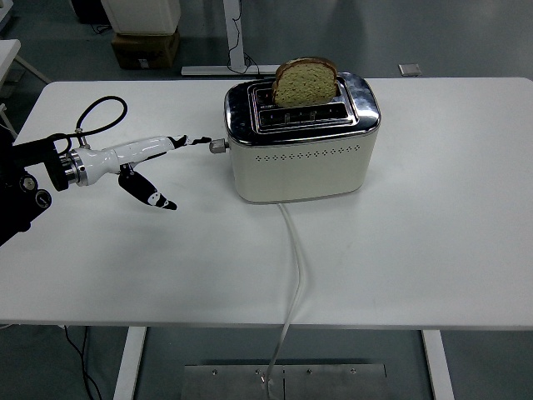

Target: Press down toaster

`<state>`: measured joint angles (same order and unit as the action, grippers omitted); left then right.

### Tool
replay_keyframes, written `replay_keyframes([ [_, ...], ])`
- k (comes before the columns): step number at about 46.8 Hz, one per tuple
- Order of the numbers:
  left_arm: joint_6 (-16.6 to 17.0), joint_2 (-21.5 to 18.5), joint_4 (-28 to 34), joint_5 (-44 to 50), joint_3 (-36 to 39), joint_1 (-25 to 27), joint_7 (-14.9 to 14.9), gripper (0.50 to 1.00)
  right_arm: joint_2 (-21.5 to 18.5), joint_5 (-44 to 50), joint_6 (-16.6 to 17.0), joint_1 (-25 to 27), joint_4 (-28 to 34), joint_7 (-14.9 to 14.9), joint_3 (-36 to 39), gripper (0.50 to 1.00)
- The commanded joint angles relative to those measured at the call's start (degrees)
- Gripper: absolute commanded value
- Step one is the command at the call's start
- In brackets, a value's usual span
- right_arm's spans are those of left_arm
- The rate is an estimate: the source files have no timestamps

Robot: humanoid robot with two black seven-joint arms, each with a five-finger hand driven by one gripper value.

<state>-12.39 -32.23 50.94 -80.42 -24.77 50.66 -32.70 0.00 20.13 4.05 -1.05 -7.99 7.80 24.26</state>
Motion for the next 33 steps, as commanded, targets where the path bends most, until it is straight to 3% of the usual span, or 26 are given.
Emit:
replay_keyframes([
  [1,0.08,0.06,-0.05,0.09,-0.02,0.05,0.01,1.0,0.0,0.0,-0.01,-0.01,-0.01,-0.06,0.0,1.0],
  [33,0.35,1.99,-0.49,0.26,2.53,-0.39,0.09,1.0,0.0,0.0,-0.01,-0.01,-0.01,0.03,0.0,1.0],
])
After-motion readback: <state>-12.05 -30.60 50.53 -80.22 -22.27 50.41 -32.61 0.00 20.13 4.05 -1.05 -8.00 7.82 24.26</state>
